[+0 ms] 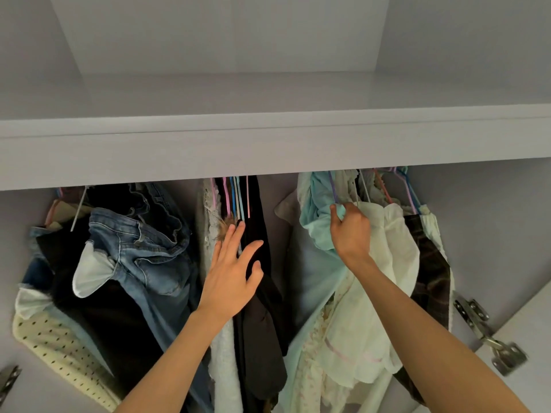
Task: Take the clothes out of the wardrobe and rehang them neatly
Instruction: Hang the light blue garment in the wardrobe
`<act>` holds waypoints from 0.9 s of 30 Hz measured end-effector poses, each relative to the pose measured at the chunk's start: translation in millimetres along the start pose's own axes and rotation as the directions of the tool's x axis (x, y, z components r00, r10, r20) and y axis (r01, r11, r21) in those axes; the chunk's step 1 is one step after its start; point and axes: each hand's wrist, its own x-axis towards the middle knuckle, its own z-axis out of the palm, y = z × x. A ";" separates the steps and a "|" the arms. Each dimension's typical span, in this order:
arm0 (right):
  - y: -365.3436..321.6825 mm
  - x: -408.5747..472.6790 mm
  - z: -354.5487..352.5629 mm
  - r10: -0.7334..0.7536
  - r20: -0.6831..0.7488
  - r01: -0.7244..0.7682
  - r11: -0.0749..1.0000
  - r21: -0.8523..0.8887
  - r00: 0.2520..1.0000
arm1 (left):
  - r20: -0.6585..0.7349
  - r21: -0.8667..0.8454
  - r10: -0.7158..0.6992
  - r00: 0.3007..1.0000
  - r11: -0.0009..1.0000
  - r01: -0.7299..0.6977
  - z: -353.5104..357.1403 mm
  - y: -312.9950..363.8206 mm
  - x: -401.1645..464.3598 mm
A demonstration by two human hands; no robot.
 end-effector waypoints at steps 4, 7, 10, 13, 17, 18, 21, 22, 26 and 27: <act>15.7 -1.0 0.9 0.080 0.005 -0.079 0.997 -0.023 0.997 | -0.012 -0.013 0.007 1.000 1.000 -0.008 -1.6 -1.6 -2.0; 23.4 0.5 -5.2 0.145 -0.023 -0.145 0.989 0.010 0.989 | -0.016 -0.016 0.007 1.000 1.000 -0.007 -1.8 -1.8 -1.8; 24.3 2.0 -12.5 0.192 -0.047 -0.190 0.981 0.045 0.980 | -0.001 -0.005 -0.007 1.000 1.000 0.007 -1.8 -0.5 -0.6; 23.4 1.6 -17.9 0.202 -0.021 -0.201 0.978 0.054 0.979 | 0.023 0.009 -0.013 1.000 1.000 0.012 -2.6 2.4 0.5; 22.2 0.1 -26.9 0.189 0.044 -0.189 0.982 -0.004 0.981 | 0.072 0.002 -0.046 0.996 0.999 0.046 -7.1 9.5 0.1; 23.0 -2.3 -29.5 0.173 0.064 -0.172 0.985 -0.023 0.983 | 0.090 0.013 -0.050 0.995 0.999 0.049 -8.6 10.1 -0.5; 27.7 -9.9 -40.3 0.136 0.123 -0.131 0.990 -0.046 0.983 | 0.169 0.073 -0.076 0.983 0.995 0.065 -17.5 11.9 1.9; 29.4 -11.6 -45.0 0.132 0.139 -0.125 0.990 -0.059 0.982 | 0.205 0.110 -0.099 0.974 0.991 0.077 -21.8 14.3 2.9; 31.7 -22.5 -67.2 0.066 0.216 -0.018 0.976 -0.216 0.974 | 0.244 0.223 -0.199 0.949 0.964 0.145 -32.7 37.0 -9.6; 32.7 -27.7 -72.3 0.021 0.223 0.039 0.965 -0.259 0.975 | 0.206 0.202 -0.198 0.958 0.967 0.156 -33.2 44.1 -19.1</act>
